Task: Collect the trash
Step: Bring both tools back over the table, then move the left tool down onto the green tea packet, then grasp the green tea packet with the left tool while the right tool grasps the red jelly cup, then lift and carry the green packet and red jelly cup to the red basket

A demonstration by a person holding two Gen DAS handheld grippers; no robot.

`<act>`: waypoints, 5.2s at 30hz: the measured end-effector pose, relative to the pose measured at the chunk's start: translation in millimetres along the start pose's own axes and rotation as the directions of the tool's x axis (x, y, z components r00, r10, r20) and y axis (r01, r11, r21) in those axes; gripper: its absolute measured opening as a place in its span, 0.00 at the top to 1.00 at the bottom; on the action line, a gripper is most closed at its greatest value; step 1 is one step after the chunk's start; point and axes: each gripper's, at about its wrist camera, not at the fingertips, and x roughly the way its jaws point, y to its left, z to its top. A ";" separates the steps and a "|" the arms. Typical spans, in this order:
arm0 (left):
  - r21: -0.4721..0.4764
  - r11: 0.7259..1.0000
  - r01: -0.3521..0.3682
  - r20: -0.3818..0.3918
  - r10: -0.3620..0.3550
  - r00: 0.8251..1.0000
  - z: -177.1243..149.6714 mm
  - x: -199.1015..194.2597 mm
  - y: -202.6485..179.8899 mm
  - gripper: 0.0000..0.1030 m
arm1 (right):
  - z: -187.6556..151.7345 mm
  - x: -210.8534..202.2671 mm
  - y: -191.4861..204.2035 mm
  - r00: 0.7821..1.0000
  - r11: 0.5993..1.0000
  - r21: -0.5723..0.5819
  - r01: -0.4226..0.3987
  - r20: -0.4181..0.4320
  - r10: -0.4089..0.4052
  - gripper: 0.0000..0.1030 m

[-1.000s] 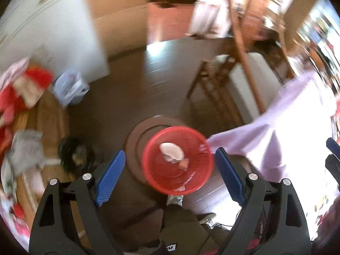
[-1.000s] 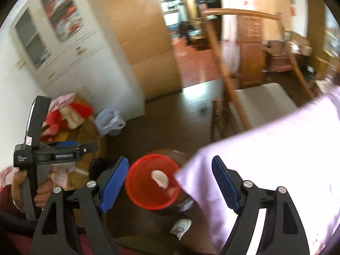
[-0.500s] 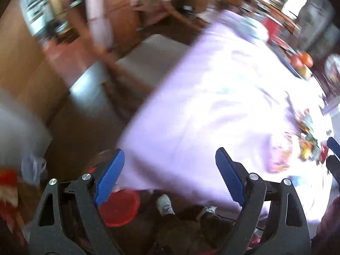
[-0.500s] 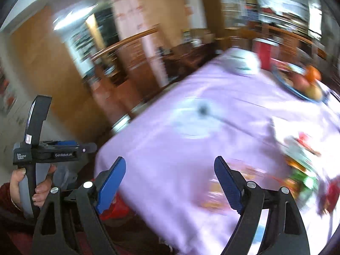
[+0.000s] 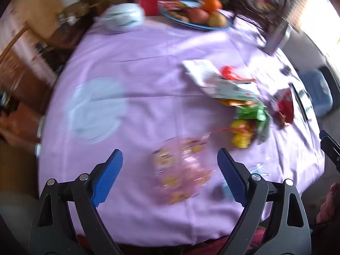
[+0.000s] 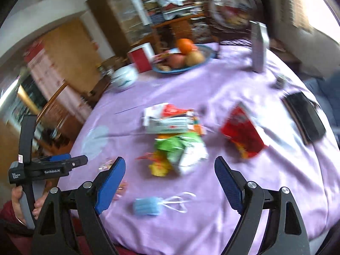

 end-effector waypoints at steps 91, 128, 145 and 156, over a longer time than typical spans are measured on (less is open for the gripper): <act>-0.016 1.000 0.017 -0.188 -0.019 0.982 67.4 127.4 -123.0 0.08 | 13.7 19.2 -127.4 0.997 0.992 0.120 0.023 -0.072 -0.014 0.18; -0.177 0.974 0.141 -0.074 -0.156 0.985 73.7 87.5 -96.7 0.10 | 15.9 40.9 -109.4 0.990 0.996 0.070 -0.059 -0.127 0.067 0.18; -0.306 0.947 0.100 0.142 -0.058 0.988 32.0 -38.2 26.1 0.10 | 4.6 88.7 7.2 0.956 0.972 -0.123 -0.200 -0.242 0.166 0.27; -0.480 0.877 0.004 0.159 0.083 0.984 -19.2 -80.9 100.7 0.10 | 23.0 154.4 8.7 0.965 0.977 -0.201 -0.069 -0.260 0.015 0.38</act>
